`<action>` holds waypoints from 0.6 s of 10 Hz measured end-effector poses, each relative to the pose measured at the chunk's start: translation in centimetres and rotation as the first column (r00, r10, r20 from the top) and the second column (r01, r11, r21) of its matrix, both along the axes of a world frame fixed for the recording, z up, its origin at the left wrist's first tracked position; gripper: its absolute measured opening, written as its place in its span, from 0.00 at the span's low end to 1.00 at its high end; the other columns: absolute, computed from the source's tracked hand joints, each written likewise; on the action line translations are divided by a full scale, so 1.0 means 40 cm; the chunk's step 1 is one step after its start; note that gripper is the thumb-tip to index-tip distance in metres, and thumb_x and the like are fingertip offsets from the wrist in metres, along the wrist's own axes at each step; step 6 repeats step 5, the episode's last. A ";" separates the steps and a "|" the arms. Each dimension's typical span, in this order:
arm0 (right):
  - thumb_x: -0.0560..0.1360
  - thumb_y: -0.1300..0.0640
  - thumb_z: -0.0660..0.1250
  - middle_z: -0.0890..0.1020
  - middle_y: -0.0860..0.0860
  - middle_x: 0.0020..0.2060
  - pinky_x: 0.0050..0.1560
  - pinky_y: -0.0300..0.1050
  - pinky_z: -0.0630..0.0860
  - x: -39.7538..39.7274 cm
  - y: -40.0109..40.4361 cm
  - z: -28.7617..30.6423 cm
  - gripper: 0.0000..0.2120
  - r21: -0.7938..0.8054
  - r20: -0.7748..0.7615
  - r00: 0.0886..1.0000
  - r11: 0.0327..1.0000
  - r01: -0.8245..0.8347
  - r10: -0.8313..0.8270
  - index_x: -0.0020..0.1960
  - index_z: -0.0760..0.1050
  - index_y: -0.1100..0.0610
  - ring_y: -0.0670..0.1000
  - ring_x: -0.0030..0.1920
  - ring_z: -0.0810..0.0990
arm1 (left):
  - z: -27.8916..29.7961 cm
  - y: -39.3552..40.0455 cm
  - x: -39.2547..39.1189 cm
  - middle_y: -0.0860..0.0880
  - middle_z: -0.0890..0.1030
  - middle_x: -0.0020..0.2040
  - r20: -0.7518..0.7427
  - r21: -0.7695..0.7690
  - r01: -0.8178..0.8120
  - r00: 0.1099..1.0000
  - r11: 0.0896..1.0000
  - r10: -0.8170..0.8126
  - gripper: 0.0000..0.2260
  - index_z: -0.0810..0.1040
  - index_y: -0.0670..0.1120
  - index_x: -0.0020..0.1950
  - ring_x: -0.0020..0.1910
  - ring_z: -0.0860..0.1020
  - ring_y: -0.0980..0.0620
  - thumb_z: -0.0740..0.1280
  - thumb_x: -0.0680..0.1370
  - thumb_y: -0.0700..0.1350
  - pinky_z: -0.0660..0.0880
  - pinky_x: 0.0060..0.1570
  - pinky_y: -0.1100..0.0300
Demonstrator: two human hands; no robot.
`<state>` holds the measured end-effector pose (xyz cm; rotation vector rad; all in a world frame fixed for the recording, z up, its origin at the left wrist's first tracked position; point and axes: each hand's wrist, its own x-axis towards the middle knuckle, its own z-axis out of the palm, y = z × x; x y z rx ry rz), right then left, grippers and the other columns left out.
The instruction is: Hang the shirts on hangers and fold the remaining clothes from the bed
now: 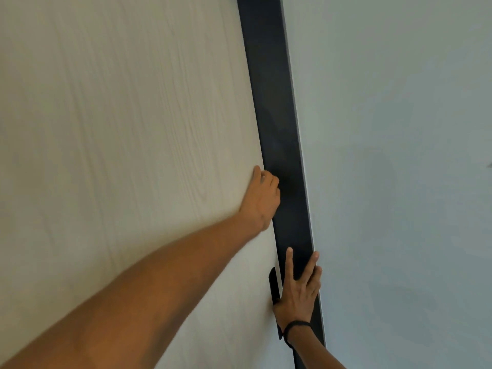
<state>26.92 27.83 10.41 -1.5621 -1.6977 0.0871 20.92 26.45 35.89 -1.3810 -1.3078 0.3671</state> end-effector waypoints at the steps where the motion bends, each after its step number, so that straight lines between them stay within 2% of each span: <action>1: 0.63 0.64 0.79 0.27 0.64 0.78 0.74 0.64 0.67 0.009 -0.013 0.011 0.69 -0.043 0.052 0.998 0.999 0.027 -0.025 0.82 0.31 0.45 0.72 0.79 0.51 | -0.063 -0.025 -0.009 0.38 0.63 0.78 -0.042 -0.031 -0.091 0.995 0.995 0.090 0.32 0.66 0.46 0.79 0.78 0.58 0.33 0.61 0.81 0.63 0.47 0.75 0.29; 2: 0.68 0.54 0.80 0.22 0.63 0.75 0.74 0.65 0.67 0.042 -0.026 0.021 0.67 -0.129 0.164 0.986 0.992 0.005 0.016 0.80 0.25 0.46 0.69 0.81 0.48 | -0.093 -0.063 -0.013 0.38 0.56 0.82 -0.061 -0.068 -0.140 0.989 0.988 0.136 0.34 0.59 0.47 0.82 0.81 0.51 0.33 0.58 0.82 0.65 0.42 0.76 0.29; 3: 0.75 0.54 0.76 0.20 0.57 0.76 0.77 0.70 0.61 0.119 -0.064 0.081 0.64 -0.206 0.246 0.961 0.976 -0.075 0.126 0.76 0.19 0.42 0.69 0.82 0.41 | -0.080 -0.120 -0.018 0.39 0.57 0.82 0.008 -0.096 -0.126 0.992 0.987 0.127 0.33 0.61 0.47 0.82 0.81 0.52 0.34 0.60 0.81 0.64 0.41 0.76 0.30; 4: 0.75 0.55 0.75 0.32 0.55 0.82 0.76 0.72 0.57 0.213 -0.108 0.181 0.64 -0.210 0.391 0.909 0.976 -0.062 0.142 0.76 0.19 0.40 0.70 0.81 0.40 | -0.052 -0.159 -0.018 0.40 0.67 0.77 0.133 -0.115 -0.017 0.991 0.993 0.033 0.30 0.65 0.49 0.79 0.78 0.61 0.36 0.60 0.81 0.63 0.47 0.78 0.34; 5: 0.75 0.51 0.76 0.36 0.58 0.83 0.76 0.71 0.58 0.312 -0.182 0.358 0.63 -0.120 0.533 0.841 0.992 -0.033 0.093 0.78 0.22 0.40 0.70 0.81 0.41 | 0.015 -0.207 0.008 0.44 0.75 0.70 0.439 -0.115 0.187 0.891 0.976 -0.119 0.30 0.63 0.52 0.79 0.70 0.71 0.42 0.60 0.80 0.64 0.60 0.72 0.41; 6: 0.75 0.51 0.76 0.36 0.58 0.83 0.76 0.71 0.58 0.312 -0.182 0.358 0.63 -0.120 0.533 0.841 0.992 -0.033 0.093 0.78 0.22 0.40 0.70 0.81 0.41 | 0.015 -0.207 0.008 0.44 0.75 0.70 0.439 -0.115 0.187 0.891 0.976 -0.119 0.30 0.63 0.52 0.79 0.70 0.71 0.42 0.60 0.80 0.64 0.60 0.72 0.41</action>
